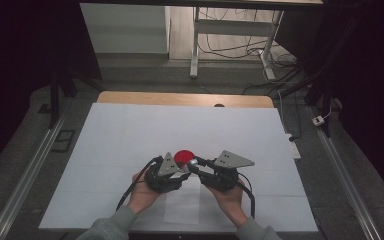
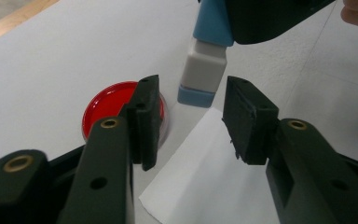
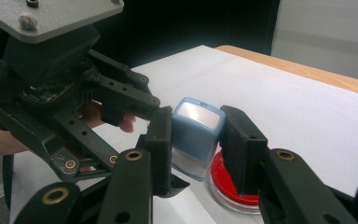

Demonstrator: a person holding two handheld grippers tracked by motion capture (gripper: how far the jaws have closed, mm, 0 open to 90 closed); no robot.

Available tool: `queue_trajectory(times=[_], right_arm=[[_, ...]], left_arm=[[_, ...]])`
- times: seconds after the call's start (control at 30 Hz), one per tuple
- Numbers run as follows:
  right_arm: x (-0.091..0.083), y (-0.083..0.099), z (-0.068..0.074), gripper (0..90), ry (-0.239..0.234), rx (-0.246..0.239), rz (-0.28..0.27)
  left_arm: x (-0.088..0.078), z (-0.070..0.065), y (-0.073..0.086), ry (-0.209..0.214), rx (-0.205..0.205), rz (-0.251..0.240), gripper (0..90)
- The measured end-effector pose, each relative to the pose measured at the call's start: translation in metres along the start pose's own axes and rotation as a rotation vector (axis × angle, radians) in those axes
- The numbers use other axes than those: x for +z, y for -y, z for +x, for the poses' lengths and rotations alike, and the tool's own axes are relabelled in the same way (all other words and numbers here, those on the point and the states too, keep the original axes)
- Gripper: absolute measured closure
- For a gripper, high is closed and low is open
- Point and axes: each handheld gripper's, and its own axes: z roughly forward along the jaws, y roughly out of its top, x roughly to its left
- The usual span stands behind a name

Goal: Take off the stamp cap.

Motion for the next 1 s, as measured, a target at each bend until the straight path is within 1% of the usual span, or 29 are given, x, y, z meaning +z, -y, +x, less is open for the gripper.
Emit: queue_trajectory(times=[0.3,0.47,0.73,0.87,1.0], right_arm=[[0.0003,0.0003,0.0002,64.3,-0.004,0.002,0.001],[0.0004,0.0004,0.0004,64.3,-0.007,0.007,-0.001],[-0.0007,0.0002,-0.0002,64.4,-0.011,0.013,-0.009],[-0.0006,0.0004,-0.0002,64.4,-0.014,0.016,-0.008],[-0.0004,0.0004,0.0000,64.4,-0.014,0.016,-0.010]], left_arm=[[0.0010,-0.0018,-0.0001,0.000,0.021,0.003,64.3],[0.0007,-0.0026,-0.0002,-0.007,0.031,0.001,68.4],[0.0012,-0.0028,0.0000,-0.009,0.030,0.003,68.9],[0.0011,-0.0020,0.0003,-0.006,0.030,0.003,71.6],[0.0011,-0.0022,0.0005,-0.007,0.031,0.003,72.0]])
